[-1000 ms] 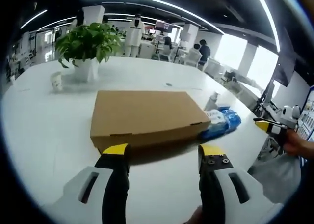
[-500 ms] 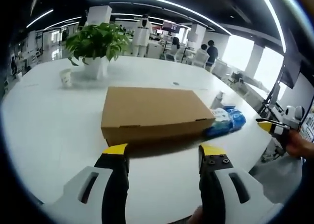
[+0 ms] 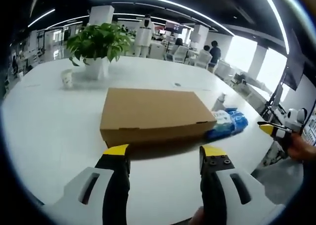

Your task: Operate the shoe box by opening the lid, removing the specified soft item, and placing it in the target area until the item is outside and the box remains undamaged.

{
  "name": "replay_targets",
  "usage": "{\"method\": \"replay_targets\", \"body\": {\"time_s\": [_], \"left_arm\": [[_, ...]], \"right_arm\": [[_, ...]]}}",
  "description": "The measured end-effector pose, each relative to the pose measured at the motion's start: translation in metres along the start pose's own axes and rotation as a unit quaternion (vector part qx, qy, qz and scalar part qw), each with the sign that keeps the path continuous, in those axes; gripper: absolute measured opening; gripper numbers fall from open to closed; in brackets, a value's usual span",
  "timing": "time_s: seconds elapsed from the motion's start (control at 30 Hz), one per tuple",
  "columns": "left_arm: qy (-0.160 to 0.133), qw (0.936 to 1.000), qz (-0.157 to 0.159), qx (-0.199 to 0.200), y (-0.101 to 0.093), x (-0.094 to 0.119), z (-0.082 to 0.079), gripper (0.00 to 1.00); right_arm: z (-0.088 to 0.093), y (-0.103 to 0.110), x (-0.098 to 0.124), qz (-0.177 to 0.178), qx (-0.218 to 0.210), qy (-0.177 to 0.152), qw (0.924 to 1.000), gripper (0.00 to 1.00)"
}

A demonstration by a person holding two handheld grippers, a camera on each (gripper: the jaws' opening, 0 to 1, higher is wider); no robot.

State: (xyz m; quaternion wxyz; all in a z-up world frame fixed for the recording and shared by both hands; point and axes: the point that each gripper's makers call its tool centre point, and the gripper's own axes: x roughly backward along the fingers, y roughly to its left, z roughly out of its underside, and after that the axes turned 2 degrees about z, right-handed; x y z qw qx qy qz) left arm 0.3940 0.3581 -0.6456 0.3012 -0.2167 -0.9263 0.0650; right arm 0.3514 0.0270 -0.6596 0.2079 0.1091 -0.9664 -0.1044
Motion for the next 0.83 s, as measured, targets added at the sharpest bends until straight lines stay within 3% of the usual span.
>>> {"method": "replay_targets", "body": {"time_s": [0.83], "left_arm": [[0.005,1.0,-0.002,0.008,0.0023,0.0008,0.0041,0.56]], "right_arm": [[0.0048,-0.0004,-0.0016,0.001,-0.001,0.011,0.9999,0.55]]}}
